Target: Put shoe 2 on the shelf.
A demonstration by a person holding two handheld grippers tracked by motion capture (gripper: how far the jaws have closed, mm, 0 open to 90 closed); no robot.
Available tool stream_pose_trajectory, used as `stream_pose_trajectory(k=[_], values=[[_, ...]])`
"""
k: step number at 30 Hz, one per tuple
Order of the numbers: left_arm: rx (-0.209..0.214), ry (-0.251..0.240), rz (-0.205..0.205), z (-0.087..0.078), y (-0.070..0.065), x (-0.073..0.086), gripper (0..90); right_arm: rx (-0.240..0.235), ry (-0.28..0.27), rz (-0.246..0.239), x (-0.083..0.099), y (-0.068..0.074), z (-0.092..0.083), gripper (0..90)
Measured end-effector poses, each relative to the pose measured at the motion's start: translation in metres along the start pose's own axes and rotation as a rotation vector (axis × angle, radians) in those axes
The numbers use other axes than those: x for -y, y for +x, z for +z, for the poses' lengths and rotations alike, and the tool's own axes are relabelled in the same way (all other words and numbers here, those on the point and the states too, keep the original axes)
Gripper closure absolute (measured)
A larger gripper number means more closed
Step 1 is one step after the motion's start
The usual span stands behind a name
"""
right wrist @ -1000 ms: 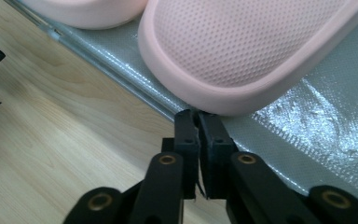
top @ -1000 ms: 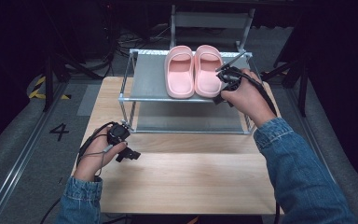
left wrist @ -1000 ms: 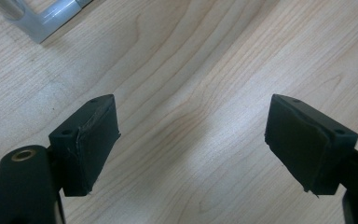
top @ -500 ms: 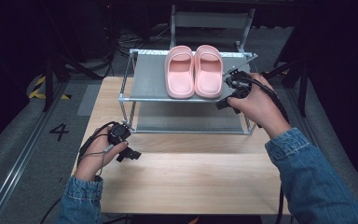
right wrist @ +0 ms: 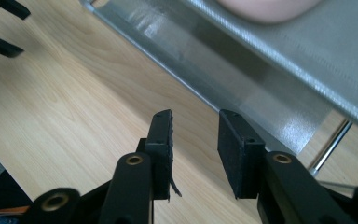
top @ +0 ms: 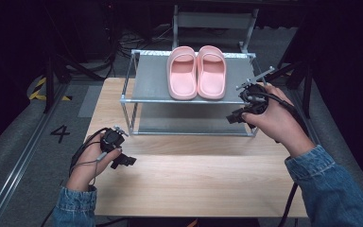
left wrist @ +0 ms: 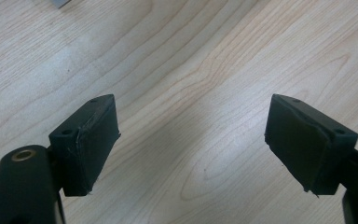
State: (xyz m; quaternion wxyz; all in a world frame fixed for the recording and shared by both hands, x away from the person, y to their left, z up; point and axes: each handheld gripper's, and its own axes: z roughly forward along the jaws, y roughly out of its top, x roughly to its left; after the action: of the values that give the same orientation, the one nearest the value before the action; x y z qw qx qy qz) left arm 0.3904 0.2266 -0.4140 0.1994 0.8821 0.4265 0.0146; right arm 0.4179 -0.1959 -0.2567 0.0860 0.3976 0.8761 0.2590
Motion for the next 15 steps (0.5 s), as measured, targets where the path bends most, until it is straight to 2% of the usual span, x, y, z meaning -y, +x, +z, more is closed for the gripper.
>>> stream_pose_trajectory(k=[1,8,9,15], values=[[-0.004,0.003,-0.003,-0.001,0.000,0.003,18.1,0.003,0.004,-0.003,0.008,-0.001,0.001,63.0],[-0.008,-0.002,-0.007,-0.003,0.000,0.007,18.2,0.005,0.009,0.013,0.028,-0.005,0.006,58.0],[-0.005,-0.001,-0.009,-0.002,0.000,0.007,18.2,0.009,0.011,0.020,0.038,-0.008,0.010,54.9],[-0.004,0.004,-0.007,-0.001,0.000,0.008,18.1,0.013,0.007,0.055,0.070,-0.019,0.027,47.7]])
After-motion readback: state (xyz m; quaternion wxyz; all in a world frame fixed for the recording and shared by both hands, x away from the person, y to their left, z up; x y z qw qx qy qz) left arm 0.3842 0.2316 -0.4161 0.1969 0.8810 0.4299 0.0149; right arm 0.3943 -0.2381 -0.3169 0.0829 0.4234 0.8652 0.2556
